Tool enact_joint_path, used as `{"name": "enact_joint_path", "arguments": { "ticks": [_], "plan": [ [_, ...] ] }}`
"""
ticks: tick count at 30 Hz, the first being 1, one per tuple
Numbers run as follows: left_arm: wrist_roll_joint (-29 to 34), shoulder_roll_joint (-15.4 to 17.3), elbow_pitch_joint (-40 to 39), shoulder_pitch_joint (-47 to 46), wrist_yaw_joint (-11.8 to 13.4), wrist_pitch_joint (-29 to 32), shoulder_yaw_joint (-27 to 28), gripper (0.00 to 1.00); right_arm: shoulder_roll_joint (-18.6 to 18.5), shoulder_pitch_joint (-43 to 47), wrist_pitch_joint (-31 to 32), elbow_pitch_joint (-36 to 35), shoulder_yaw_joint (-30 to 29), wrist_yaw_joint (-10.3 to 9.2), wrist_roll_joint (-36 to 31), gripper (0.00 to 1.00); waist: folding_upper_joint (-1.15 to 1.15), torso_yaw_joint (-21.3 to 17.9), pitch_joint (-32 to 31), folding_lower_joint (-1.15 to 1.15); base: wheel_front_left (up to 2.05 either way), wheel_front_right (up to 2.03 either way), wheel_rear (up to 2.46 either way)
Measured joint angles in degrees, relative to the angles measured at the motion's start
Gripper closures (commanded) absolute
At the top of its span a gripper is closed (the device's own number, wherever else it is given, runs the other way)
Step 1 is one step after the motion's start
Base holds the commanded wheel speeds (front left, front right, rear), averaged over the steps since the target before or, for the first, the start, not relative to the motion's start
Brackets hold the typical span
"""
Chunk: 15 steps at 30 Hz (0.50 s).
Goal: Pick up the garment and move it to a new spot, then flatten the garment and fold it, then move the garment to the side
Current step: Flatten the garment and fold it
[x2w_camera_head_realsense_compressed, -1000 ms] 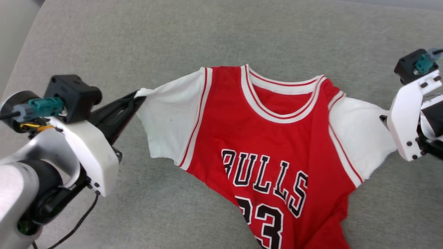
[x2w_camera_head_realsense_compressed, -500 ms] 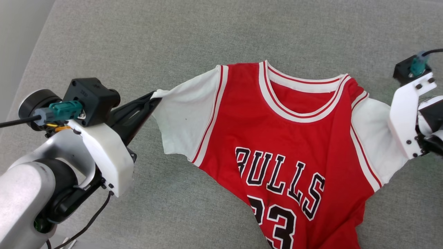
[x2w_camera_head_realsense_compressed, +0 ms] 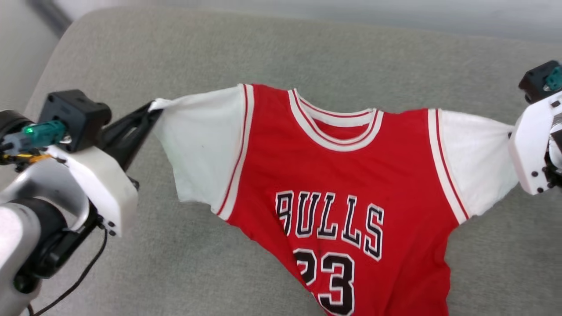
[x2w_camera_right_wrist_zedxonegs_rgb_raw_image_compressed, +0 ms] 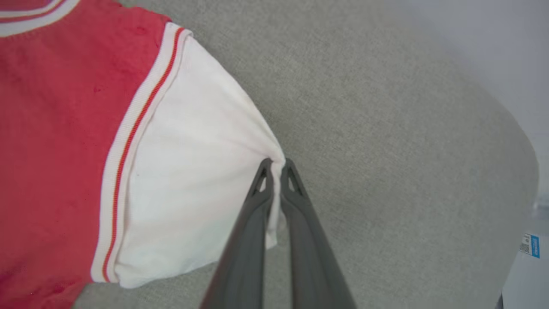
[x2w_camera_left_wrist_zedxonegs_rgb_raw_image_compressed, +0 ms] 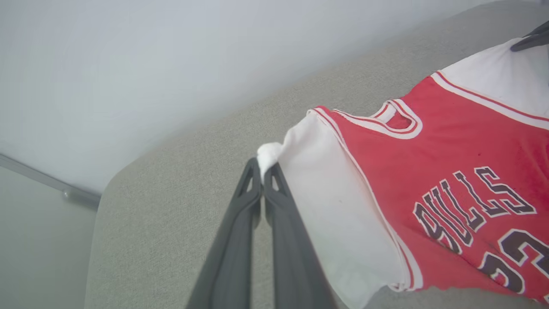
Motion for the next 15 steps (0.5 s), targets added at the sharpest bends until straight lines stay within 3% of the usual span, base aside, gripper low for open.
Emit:
{"name": "enact_joint_path", "arguments": {
  "ticks": [15],
  "plan": [
    [0.5,5.8,-4.1,2.4,5.4,-3.7,7.3,1.00,-5.0,0.6,-12.3,-12.9,-7.9,0.00,-0.7,1.00,0.00,-8.9,-9.4,0.00,0.00,0.00,0.00]
  ]
}}
